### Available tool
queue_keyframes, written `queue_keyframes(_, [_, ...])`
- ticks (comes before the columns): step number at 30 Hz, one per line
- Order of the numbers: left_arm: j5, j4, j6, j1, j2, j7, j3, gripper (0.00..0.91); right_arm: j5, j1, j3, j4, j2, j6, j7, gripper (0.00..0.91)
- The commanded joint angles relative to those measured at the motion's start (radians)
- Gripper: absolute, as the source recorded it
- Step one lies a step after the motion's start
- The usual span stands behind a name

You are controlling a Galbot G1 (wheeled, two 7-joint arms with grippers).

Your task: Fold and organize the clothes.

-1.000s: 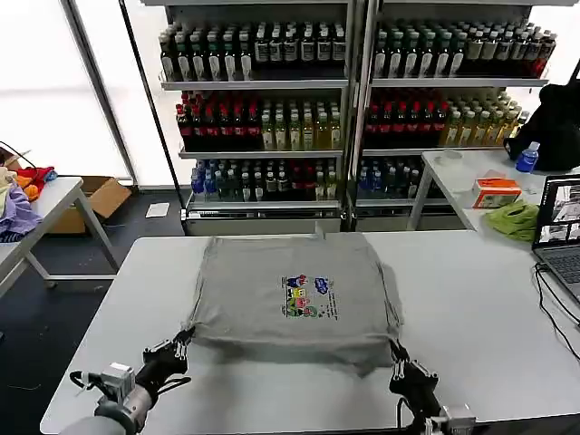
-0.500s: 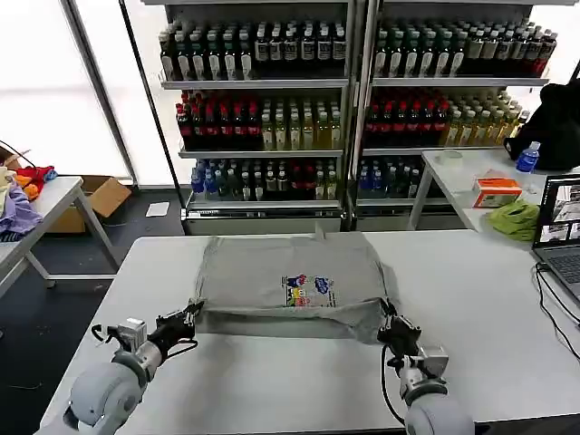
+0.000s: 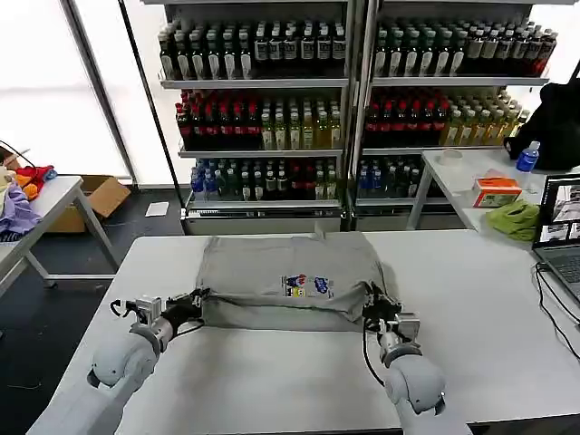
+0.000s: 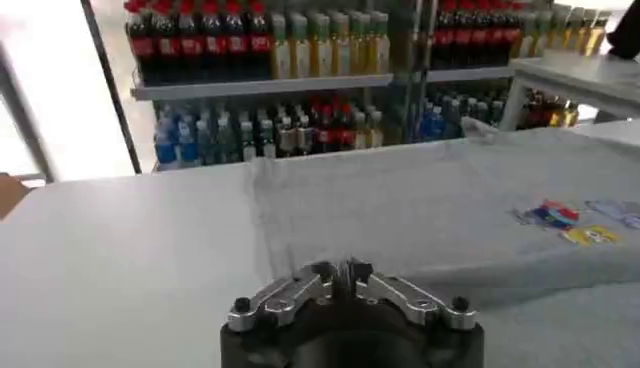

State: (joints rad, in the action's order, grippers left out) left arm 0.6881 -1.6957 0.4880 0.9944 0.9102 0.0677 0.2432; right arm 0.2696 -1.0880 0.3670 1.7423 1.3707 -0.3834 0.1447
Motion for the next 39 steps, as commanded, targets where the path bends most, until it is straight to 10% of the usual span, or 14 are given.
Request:
queue_keyframes(1, [0.011, 0.014, 0.020, -0.012, -0.004, 0.042, 0.080, 0.907, 0.004, 0.048, 0.007, -0.031, -0.009, -0.015, 0.006, 0.907])
queue_keyframes(19, [-0.065, -0.232, 0.009, 0.284, 0.016, 0.054, 0.249, 0.907, 0.004, -0.284, 0.201, 0.276, -0.085, -0.045, 0.063, 0.907])
queue_keyframes(33, [-0.132, -0.177, -0.019, 0.295, 0.112, 0.031, 0.198, 0.907, -0.035, -0.330, 0.087, 0.270, -0.025, -0.066, 0.096, 0.907])
queue_keyframes(35, [-0.129, -0.167, -0.019, 0.288, 0.112, 0.029, 0.192, 0.897, -0.043, -0.308, 0.070, 0.243, -0.010, -0.065, 0.105, 0.776])
queue_keyframes(37, [-0.122, -0.160, -0.019, 0.287, 0.113, 0.019, 0.188, 0.514, -0.044, -0.296, 0.062, 0.227, 0.000, -0.062, 0.109, 0.625])
queue_keyframes(38, [-0.120, -0.149, -0.020, 0.285, 0.116, 0.017, 0.187, 0.171, -0.044, -0.289, 0.055, 0.212, 0.006, -0.062, 0.111, 0.423])
queue_keyframes(39, [-0.119, -0.140, -0.022, 0.283, 0.117, 0.014, 0.187, 0.071, -0.044, -0.285, 0.053, 0.207, 0.008, -0.061, 0.111, 0.312])
